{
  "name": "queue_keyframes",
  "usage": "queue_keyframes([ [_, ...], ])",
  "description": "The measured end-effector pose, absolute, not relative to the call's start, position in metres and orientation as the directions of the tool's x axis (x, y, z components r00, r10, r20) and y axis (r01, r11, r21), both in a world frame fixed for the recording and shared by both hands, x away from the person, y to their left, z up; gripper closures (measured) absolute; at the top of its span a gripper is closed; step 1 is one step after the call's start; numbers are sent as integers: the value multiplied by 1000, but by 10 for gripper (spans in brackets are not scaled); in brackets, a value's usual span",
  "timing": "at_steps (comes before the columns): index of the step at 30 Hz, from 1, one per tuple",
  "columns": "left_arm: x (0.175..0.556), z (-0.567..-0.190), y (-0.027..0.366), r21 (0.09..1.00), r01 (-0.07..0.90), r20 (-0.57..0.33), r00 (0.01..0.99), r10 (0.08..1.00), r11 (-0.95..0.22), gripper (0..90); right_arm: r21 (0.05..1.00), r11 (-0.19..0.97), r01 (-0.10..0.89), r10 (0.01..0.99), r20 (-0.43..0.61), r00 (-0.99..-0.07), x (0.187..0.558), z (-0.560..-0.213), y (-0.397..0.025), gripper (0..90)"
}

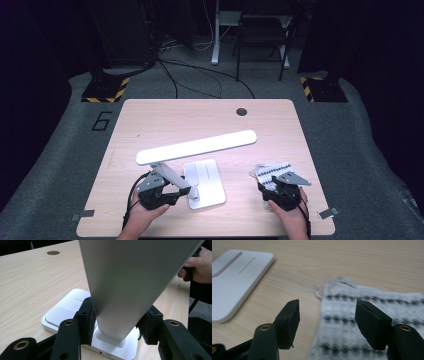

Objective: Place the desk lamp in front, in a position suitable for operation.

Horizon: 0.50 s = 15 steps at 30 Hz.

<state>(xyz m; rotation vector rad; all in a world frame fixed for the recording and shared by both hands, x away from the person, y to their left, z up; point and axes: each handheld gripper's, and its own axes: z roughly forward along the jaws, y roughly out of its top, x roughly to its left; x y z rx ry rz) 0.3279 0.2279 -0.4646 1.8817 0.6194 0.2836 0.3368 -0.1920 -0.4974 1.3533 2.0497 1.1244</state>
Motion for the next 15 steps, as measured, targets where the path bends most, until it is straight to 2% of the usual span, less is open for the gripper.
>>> queue_keyframes([
  [6,326,-467,233,923,275,-99,846,524,-269,527,793,177,582,931,57,-360,337,-504,-218,351],
  [15,328,-469,233,927,276,-113,851,512,-254,511,762,173,625,957,20,-289,341,-514,-232,259],
])
